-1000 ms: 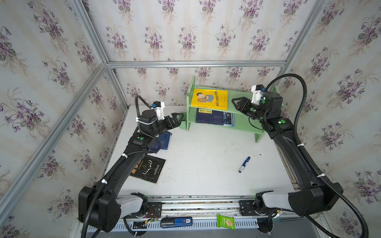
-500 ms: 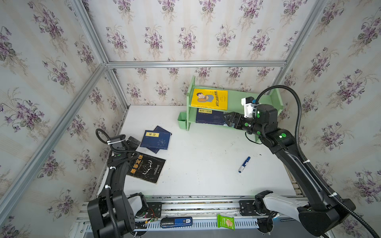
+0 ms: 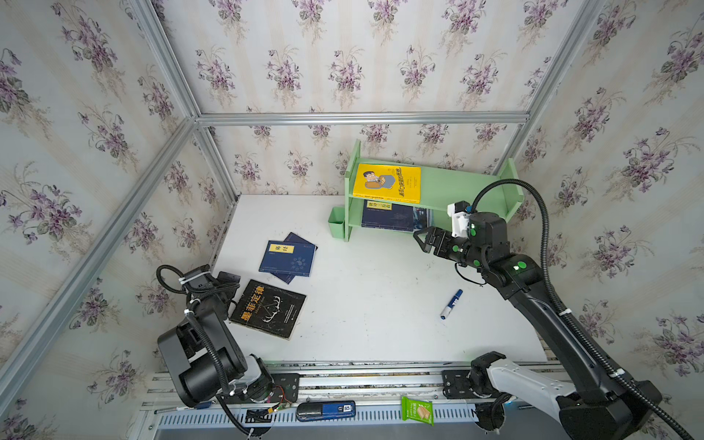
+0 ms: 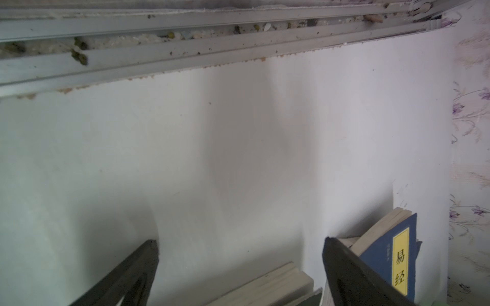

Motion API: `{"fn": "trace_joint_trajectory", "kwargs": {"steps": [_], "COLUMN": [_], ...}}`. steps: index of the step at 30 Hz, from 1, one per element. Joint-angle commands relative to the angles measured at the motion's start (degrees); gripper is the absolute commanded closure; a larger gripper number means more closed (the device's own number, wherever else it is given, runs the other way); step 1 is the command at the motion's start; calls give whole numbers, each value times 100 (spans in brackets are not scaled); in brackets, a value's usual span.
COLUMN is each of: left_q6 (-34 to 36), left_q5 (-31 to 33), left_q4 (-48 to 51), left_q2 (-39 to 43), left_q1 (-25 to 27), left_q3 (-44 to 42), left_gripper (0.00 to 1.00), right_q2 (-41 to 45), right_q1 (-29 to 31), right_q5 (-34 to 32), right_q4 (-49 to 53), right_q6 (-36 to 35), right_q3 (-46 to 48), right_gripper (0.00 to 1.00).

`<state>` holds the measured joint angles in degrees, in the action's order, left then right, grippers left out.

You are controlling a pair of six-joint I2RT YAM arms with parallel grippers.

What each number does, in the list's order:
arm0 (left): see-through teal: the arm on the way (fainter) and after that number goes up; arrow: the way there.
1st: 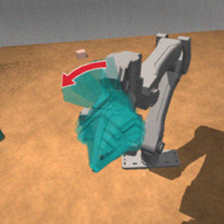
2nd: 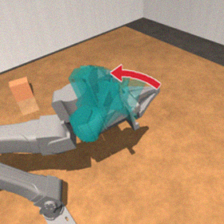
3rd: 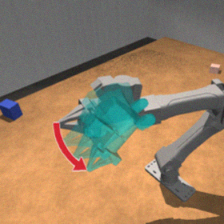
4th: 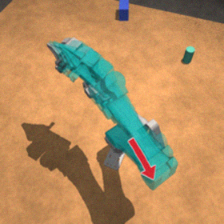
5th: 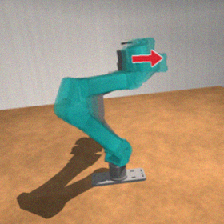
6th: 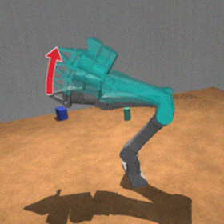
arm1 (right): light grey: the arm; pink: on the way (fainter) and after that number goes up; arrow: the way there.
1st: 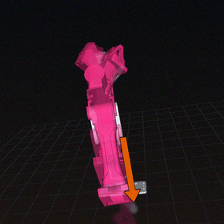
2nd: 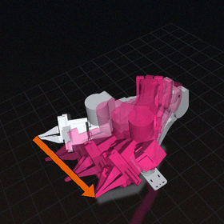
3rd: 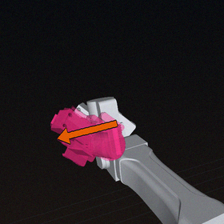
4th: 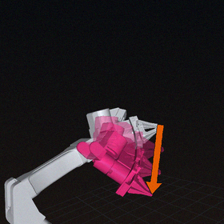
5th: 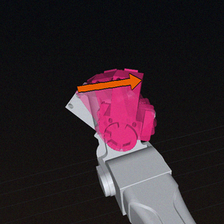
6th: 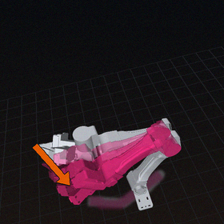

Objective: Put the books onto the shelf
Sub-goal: 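Release the yellow book and draw both grippers back from the shelf, then move both grippers to the black Murphy's law book on the table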

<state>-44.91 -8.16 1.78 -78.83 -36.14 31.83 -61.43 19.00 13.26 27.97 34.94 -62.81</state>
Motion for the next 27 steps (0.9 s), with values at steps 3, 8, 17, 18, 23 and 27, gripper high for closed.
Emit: {"fn": "trace_joint_trajectory", "kwargs": {"steps": [3, 8, 17, 18, 23, 27], "left_q6": [-319, -446, -836, -884, -1084, -1334], "left_q5": [-417, -672, -1085, -1143, -1152, -924], "left_q4": [121, 99, 112, 112, 177, 218], "left_q2": [122, 477, 1376, 1443, 1963, 2176], "left_q1": [2, 4, 225, 282, 1052, 1944], "left_q3": [-378, -748, -1349, -1391, -1541, -1540], "left_gripper": [1, 1, 1, 1, 1, 1], "right_q2": [-49, -134, -1069, -1218, -2090, -2754], "right_q1": [202, 873, 2131, 2191, 2423, 2432], "right_q5": [-153, -670, -904, -834, -517, -129], "right_q4": [-985, -1725, -2800, -2902, -3681, -4184], "right_q6": [1086, 2125, 3152, 3183, 3230, 3055], "right_q3": [734, 1782, 2483, 2482, 2383, 2096], "right_gripper": [12, 12, 14, 14, 15, 16]}}
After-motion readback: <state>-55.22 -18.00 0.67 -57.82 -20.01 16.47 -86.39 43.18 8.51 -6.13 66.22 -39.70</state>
